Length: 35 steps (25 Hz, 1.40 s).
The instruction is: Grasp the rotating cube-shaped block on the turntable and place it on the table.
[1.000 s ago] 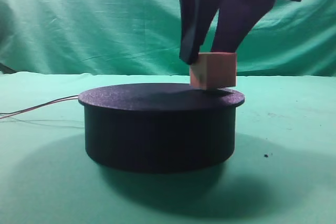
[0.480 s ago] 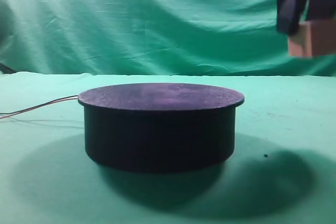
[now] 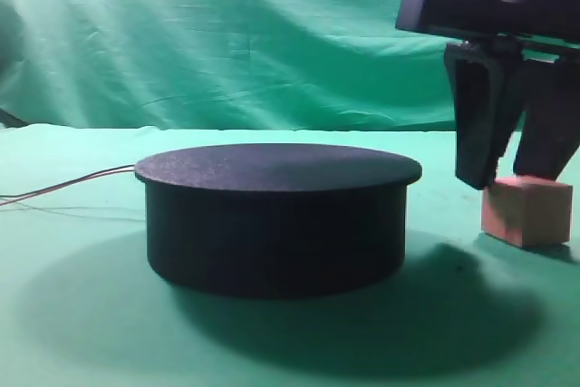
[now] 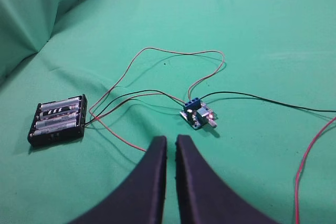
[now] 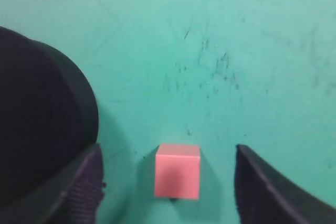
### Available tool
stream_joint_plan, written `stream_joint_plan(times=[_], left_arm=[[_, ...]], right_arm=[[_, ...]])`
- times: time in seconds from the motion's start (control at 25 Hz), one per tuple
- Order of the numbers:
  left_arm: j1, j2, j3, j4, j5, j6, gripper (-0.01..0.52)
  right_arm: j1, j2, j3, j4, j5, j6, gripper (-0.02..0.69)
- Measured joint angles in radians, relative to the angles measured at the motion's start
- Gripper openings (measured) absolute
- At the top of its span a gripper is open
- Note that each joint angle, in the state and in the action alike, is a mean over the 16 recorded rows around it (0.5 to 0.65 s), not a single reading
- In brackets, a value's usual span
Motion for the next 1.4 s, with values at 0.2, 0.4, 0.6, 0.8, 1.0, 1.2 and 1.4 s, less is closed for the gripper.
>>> stream_joint_plan(times=[0.2, 0.4, 0.6, 0.8, 1.0, 1.2, 1.4], left_arm=[[0.0, 0.0, 0.0, 0.0, 0.0, 0.0, 0.0], [0.0, 0.0, 0.0, 0.0, 0.0, 0.0, 0.0], [0.0, 0.0, 0.0, 0.0, 0.0, 0.0, 0.0], [0.0, 0.0, 0.0, 0.0, 0.0, 0.0, 0.0], [0.0, 0.0, 0.0, 0.0, 0.0, 0.0, 0.0], [0.0, 0.0, 0.0, 0.0, 0.0, 0.0, 0.0], [0.0, 0.0, 0.0, 0.0, 0.0, 0.0, 0.0]], right_arm=[[0.0, -0.176, -0.004, -0.028, 0.085, 0.033, 0.181], [0.0, -0.381, 0.065, -0.043, 0.146, 0.069, 0.037], [0.0, -0.566, 0.166, -0.038, 0.152, 0.095, 0.0], [0.0, -0.708, 0.254, -0.022, 0.12, 0.096, 0.0], [0.0, -0.792, 0.291, -0.006, 0.07, 0.026, 0.0], [-0.003, -0.831, 0.299, -0.003, 0.011, -0.076, 0.0], [-0.044, -0.869, 0.349, -0.016, -0.088, -0.178, 0.0]])
